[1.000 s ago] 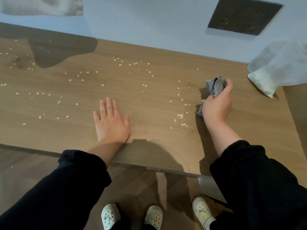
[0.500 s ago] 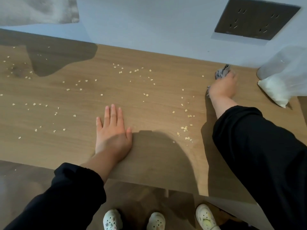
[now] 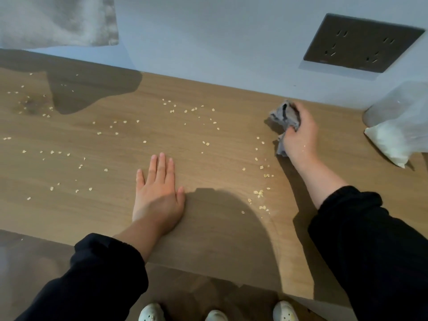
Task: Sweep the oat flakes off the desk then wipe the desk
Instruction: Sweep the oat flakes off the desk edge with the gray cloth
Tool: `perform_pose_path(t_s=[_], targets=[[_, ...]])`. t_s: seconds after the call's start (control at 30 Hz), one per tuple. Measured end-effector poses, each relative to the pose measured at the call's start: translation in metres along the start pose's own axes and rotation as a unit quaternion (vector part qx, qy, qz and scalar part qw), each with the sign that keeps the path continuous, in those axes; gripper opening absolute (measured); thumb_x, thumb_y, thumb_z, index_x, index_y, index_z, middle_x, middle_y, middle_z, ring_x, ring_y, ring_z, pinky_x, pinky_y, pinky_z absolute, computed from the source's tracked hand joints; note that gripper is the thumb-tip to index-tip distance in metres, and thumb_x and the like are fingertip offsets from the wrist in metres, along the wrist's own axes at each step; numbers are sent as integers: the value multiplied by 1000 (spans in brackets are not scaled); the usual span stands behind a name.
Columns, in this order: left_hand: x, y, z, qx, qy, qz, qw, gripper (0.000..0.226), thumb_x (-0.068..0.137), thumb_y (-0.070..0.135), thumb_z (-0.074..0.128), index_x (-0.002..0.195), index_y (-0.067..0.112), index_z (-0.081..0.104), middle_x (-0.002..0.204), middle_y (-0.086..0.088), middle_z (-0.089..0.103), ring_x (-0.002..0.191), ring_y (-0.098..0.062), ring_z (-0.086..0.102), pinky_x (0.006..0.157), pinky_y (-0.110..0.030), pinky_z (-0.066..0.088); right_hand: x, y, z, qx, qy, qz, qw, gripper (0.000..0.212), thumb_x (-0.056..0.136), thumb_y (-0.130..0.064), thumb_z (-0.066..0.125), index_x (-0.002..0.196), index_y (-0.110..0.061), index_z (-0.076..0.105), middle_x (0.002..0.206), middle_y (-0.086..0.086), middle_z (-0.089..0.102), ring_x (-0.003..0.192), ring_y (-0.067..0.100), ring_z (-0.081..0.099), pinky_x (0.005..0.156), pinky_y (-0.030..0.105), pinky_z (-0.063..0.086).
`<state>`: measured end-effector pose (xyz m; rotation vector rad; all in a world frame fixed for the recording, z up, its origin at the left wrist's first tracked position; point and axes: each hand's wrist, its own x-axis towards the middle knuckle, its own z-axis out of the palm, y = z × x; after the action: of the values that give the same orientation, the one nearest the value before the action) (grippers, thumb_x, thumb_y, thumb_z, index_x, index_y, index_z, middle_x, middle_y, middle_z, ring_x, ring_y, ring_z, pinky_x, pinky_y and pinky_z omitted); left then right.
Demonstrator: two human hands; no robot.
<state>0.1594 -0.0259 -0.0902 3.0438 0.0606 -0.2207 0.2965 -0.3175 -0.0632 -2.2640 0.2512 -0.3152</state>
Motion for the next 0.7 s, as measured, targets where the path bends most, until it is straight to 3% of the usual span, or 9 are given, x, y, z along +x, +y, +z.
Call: perform_pose_path(t_s=[0.03,0.1,0.13,0.2,0.43,0.53,0.6,0.7], targets=[[0,0,0,-1,2,1,1000,81,82,48,-3,154,9,3,162,-9,-4,148,-23,-11,118,-49,0,13,4,-4,-3,42,23,999,55,93,3,47,143,-21,45,139,-4,49,115,6,47,81,-4,35],[0,-1,1,-8,9,2,1000,80,84,46,2,153,8,8,161,-10,1,149,-24,-6,118,-50,2,37,18,-8,-69,70,47,994,51,94,-1,45,141,-22,49,136,0,54,122,19,51,98,21,44],[0,-1,1,-14,14,1,1000,79,85,46,5,153,8,12,161,-11,4,149,-25,-3,118,-51,4,45,24,-6,-106,58,55,991,51,94,-3,44,141,-22,50,136,4,55,124,27,51,102,34,45],[0,0,1,-25,19,-2,999,77,86,45,10,152,8,17,161,-11,9,149,-25,1,118,-52,7,54,29,4,-160,14,53,986,54,94,-3,42,145,-19,44,143,10,49,130,35,44,109,44,39],[1,-1,-1,-23,17,-6,1000,76,86,46,11,153,11,17,161,-9,8,149,-23,1,119,-51,8,62,-10,39,-229,-111,-59,965,66,85,2,45,149,-9,33,150,13,37,136,35,35,110,38,31],[2,0,-1,-26,20,-6,999,76,85,46,12,153,10,18,161,-9,9,149,-23,1,118,-50,7,62,-19,36,-168,-180,-64,967,73,81,14,43,148,-15,39,157,4,31,142,30,28,111,34,30],[1,0,0,-28,25,-6,999,75,86,44,14,152,10,19,161,-10,10,149,-24,2,118,-51,8,61,-20,31,-125,-228,-65,963,76,79,20,38,145,-18,44,157,-4,31,146,22,24,113,26,18],[2,-1,1,-18,17,-9,1000,72,89,41,19,153,10,16,161,-9,7,149,-24,-1,118,-50,6,45,-22,23,-89,-291,-68,950,77,77,25,37,139,-18,51,152,-9,38,144,17,28,109,18,17]])
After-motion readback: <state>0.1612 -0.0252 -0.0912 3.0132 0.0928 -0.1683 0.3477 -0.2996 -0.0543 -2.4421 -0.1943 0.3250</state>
